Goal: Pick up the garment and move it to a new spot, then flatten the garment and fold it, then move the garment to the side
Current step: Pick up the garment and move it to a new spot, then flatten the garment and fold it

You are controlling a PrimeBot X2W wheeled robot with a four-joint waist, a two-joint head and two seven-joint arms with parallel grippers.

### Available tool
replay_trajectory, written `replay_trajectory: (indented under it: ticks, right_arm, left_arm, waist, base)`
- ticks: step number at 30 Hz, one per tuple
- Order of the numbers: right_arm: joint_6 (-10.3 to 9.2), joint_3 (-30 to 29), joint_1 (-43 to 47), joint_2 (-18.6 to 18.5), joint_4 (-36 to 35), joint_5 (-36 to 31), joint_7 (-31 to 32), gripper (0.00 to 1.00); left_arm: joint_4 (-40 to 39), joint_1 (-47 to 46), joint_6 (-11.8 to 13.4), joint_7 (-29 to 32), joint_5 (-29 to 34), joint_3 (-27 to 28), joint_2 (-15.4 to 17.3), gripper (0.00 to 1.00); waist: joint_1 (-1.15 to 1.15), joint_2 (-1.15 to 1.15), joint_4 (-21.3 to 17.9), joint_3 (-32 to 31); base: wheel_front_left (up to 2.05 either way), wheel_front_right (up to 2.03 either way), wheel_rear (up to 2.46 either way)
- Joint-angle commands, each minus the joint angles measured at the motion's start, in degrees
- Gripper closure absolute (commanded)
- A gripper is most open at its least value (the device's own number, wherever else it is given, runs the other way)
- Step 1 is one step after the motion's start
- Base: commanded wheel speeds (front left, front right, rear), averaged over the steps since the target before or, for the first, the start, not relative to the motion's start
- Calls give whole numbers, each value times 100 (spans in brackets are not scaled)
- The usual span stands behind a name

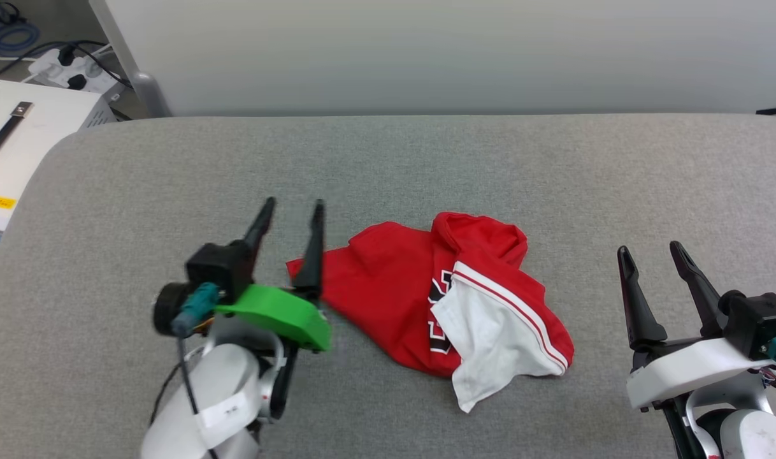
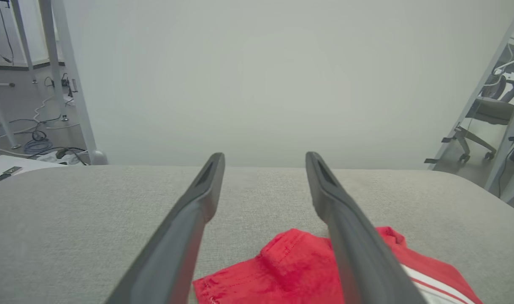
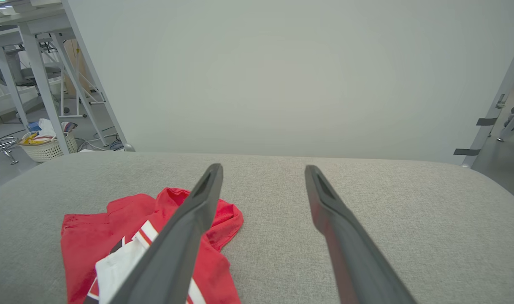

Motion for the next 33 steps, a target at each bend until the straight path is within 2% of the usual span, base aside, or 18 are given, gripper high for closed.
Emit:
replay_trajectory:
  ticks: [1,7,12,28,33]
  right_arm:
    - [-4,0,79,-14,12,21,11,0]
    - [-4,73,154,-18,37,28,50,0]
    - [-4,82,275,-11,40,30,106,0]
    - [-4,21,376,26,-33,11,182,0]
    - [-4,347,272,-305,-32,30,538,0]
  left_arm:
    - [-97,188,66,-33,-1,156,97,0]
    - [-515,697,247,-37,117,606,435,0]
    - [-745,1232,383,-32,205,655,642,0]
    - [-1047,1506,485,150,167,592,767,0]
    - [-1054,1396,487,149,142,619,764,0]
  waist:
    - [0,0,52,-72]
    - [0,0,6,-177]
    - [0,0,-39,-296]
    - [0,0,-4,-284]
    - [0,0,122,-158]
  base:
    - [0,0,0]
    - [0,0,0]
    - [0,0,0]
    - [0,0,0]
    - [0,0,0]
